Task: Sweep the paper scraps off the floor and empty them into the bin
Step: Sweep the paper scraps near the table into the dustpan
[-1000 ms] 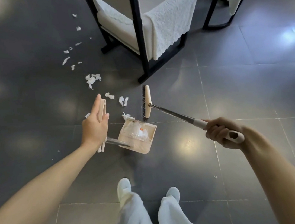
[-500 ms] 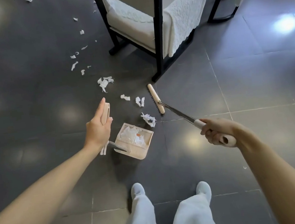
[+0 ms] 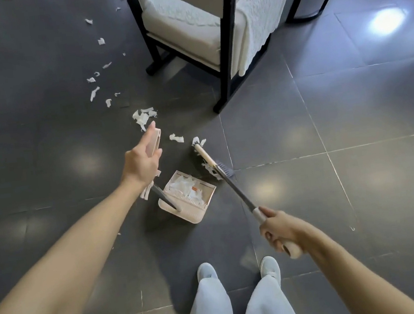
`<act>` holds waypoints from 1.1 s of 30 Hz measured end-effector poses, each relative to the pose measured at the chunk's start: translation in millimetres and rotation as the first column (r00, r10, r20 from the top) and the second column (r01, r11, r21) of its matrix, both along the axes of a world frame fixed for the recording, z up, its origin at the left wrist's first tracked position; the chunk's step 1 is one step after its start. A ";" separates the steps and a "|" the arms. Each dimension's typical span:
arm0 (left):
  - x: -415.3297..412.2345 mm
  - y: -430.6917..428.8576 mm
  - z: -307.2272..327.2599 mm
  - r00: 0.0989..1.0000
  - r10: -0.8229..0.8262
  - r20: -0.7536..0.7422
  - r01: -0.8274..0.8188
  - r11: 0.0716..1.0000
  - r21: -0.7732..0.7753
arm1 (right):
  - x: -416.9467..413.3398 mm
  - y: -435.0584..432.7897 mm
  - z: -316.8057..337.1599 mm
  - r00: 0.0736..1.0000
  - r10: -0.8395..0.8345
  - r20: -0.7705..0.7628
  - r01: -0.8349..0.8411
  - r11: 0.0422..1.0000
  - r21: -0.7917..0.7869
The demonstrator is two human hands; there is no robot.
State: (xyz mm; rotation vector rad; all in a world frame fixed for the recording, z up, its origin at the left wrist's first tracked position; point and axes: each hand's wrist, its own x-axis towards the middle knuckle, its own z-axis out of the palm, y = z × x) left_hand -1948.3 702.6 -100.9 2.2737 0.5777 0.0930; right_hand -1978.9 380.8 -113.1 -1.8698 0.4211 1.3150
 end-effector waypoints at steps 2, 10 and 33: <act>1.4 5.6 0.9 1.000 -0.004 -0.005 0.004 1.000 0.019 | -8.6 6.9 8.7 0.995 -0.059 -0.085 0.065 0.995 0.075; -21.4 24.8 -4.7 0.999 0.032 0.040 -0.033 0.999 0.041 | 26.9 -2.3 76.6 0.943 -0.237 -0.234 0.267 0.958 0.108; -73.4 144.6 18.1 0.987 0.162 -0.024 -0.163 0.983 -0.080 | 139.8 156.4 2.3 0.998 0.055 0.040 -0.056 0.998 0.022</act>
